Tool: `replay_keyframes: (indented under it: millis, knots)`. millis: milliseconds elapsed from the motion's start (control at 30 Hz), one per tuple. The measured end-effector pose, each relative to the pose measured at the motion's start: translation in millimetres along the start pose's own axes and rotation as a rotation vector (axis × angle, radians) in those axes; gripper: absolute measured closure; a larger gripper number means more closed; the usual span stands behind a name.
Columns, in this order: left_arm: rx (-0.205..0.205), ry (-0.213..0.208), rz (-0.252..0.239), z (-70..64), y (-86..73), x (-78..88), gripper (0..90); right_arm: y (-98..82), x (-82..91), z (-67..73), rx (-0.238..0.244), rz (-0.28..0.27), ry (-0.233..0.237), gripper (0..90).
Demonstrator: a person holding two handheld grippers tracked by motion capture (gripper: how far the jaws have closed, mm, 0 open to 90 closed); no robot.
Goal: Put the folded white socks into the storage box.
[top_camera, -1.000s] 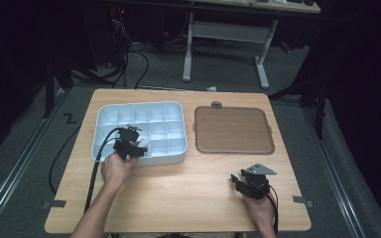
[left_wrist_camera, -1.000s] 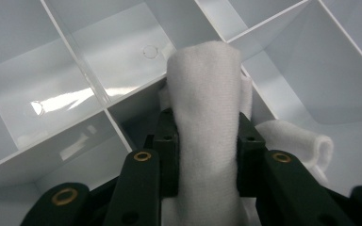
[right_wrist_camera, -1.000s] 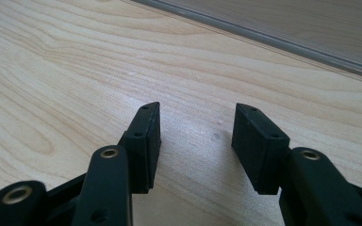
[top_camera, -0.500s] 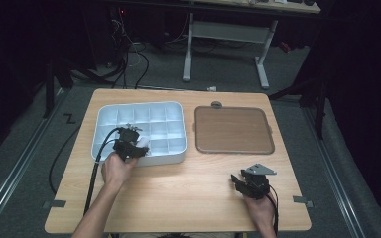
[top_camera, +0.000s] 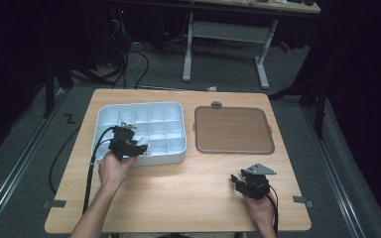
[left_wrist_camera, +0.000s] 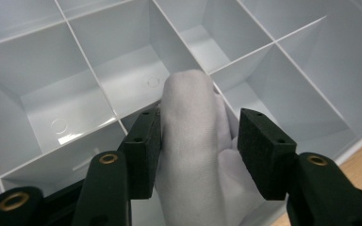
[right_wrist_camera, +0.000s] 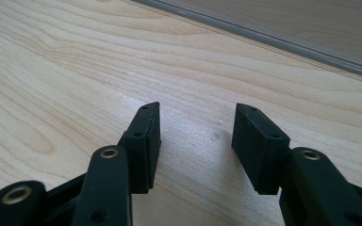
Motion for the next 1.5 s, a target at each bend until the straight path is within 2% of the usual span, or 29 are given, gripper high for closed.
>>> replay_keyframes:
  millis: [133, 333, 567, 600, 733, 900, 1067, 1200, 1233, 1300, 1433, 1500]
  knots:
    - [-0.004, -0.007, -0.029, -1.6, 2.8, 4.6, 57.8, 0.0, 0.0, 0.0, 0.000, 0.000, 0.000, 52.8]
    - [-0.064, 0.027, -0.011, -2.5, -5.5, 1.4, 75.4, 0.0, 0.0, 0.0, 0.000, 0.000, 0.000, 52.8]
    - [-0.102, 0.066, 0.018, -1.0, -13.2, -9.1, 84.1, 0.0, 0.0, -0.1, 0.000, 0.000, 0.000, 52.7]
    - [-0.112, 0.069, 0.020, -0.9, -13.6, -9.9, 84.3, 0.0, 0.0, 0.0, 0.000, 0.000, 0.000, 52.7]
    - [-0.099, 0.080, 0.061, 0.7, -13.8, -15.0, 84.5, 0.0, 0.0, 0.0, 0.000, 0.000, 0.000, 52.7]
    - [-0.107, 0.082, 0.066, 1.8, -14.9, -17.5, 84.8, 0.0, -0.1, 0.0, 0.001, 0.000, 0.000, 52.6]
    - [-0.098, 0.094, 0.100, 3.6, -16.2, -23.4, 84.3, 0.0, -0.1, 0.1, 0.001, 0.000, 0.001, 52.5]
    - [-0.088, 0.081, 0.091, 4.6, -17.2, -22.7, 83.2, 0.0, 0.0, 0.1, 0.001, 0.000, 0.001, 52.5]
    - [-0.082, 0.075, 0.087, 4.4, -16.3, -21.4, 81.8, 0.0, 0.0, 0.1, 0.001, 0.000, 0.001, 52.5]
    - [-0.062, 0.052, 0.084, 2.5, -14.7, -18.2, 72.9, 0.0, 0.0, 0.1, 0.001, 0.000, 0.001, 52.5]
    - [-0.048, 0.029, 0.051, -0.5, -11.6, -10.8, 62.1, 0.0, -0.1, 0.1, 0.001, 0.000, 0.001, 52.5]
    - [-0.035, 0.009, 0.039, -1.7, -9.3, -5.7, 59.8, 0.0, 0.0, 0.0, 0.001, 0.000, 0.001, 52.5]
Point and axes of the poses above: each handheld gripper's, and its own axes: x roughly backward along the jaws, y roughly out of its top, z roughly to its left, the point moved 2 cm from there along -x, roughly forward along the jaws, and after that the axes turned 2 degrees about x, right-handed, at the moved point
